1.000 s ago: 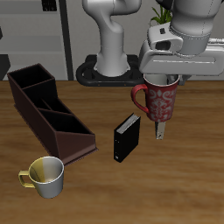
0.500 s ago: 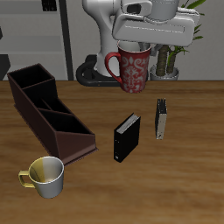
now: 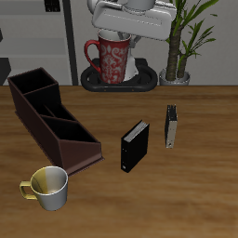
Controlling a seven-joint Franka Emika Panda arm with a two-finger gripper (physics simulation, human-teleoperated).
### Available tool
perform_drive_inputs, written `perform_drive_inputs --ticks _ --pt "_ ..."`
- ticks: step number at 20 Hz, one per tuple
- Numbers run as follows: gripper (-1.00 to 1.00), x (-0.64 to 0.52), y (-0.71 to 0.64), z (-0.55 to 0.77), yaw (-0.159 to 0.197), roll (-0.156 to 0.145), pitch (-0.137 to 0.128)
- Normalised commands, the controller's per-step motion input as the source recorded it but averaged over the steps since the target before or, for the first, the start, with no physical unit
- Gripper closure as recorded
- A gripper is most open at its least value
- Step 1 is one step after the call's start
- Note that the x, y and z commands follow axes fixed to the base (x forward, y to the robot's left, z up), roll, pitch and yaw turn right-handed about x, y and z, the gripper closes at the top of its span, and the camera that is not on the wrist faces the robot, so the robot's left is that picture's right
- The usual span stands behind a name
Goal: Place the red mug into the right desk caddy's right compartment
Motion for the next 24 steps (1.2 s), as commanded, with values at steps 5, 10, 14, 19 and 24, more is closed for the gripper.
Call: perform_drive_inputs --ticks 5,10,14,19,24 --pt "1.00 -0.37 -0.41 -0.13 -0.056 -0.092 -0.005" --pt "1.00 -0.38 -0.43 -0.10 -0.047 -0.079 0.003" --pt "1.00 -0.42 -0.47 -0.01 -0.054 -0.108 -0.016" --pt "1.00 -0.46 -0.36 -0.06 -0.041 -0.080 -0.016" --pt "1.00 -0.44 -0.36 0.00 0.024 -0.057 -0.025"
